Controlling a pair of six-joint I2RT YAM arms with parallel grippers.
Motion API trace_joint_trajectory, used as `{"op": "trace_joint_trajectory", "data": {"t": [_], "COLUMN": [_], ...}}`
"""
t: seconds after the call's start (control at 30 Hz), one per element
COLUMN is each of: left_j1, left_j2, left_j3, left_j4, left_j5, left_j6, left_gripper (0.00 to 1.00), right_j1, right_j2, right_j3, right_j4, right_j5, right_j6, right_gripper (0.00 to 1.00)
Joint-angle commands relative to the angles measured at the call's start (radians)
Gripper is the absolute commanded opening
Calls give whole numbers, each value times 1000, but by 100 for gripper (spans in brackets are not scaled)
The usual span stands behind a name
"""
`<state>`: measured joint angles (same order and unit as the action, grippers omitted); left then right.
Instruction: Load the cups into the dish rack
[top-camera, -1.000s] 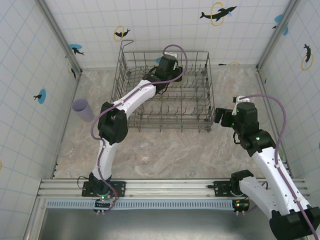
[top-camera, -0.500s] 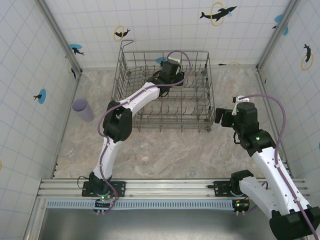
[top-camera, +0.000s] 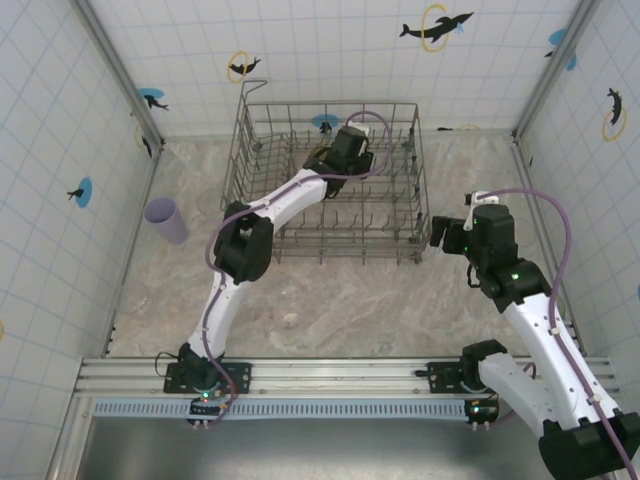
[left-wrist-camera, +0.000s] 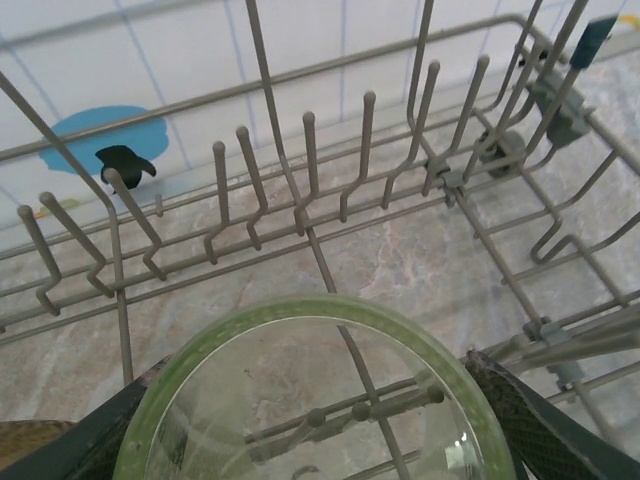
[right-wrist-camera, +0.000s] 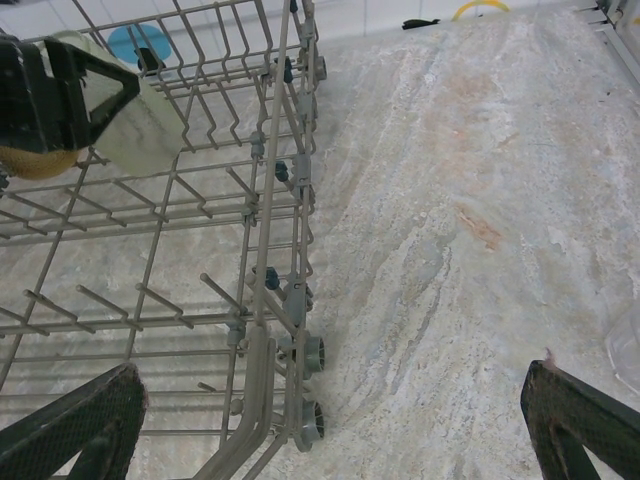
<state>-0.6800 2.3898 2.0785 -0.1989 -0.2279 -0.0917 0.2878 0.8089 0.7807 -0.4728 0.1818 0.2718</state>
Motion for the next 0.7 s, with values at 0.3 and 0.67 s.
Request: {"op": "trace_joint_trajectory", "data": {"t": [0.3, 0.67], "left_j1": [-10, -23], "left_j2": [31, -119], "left_j3": [41, 25], "left_j4": [8, 76], "left_j5": [-48, 23], "left_j6": [21, -46], "left_gripper": [75, 97], "right_j1": [-4, -2], "right_j2": [24, 27], "right_j3": [-3, 20], "right_j4": [33, 25], "right_j5": [-19, -51], "right_j6": [4, 41], "right_gripper": [100, 100]}}
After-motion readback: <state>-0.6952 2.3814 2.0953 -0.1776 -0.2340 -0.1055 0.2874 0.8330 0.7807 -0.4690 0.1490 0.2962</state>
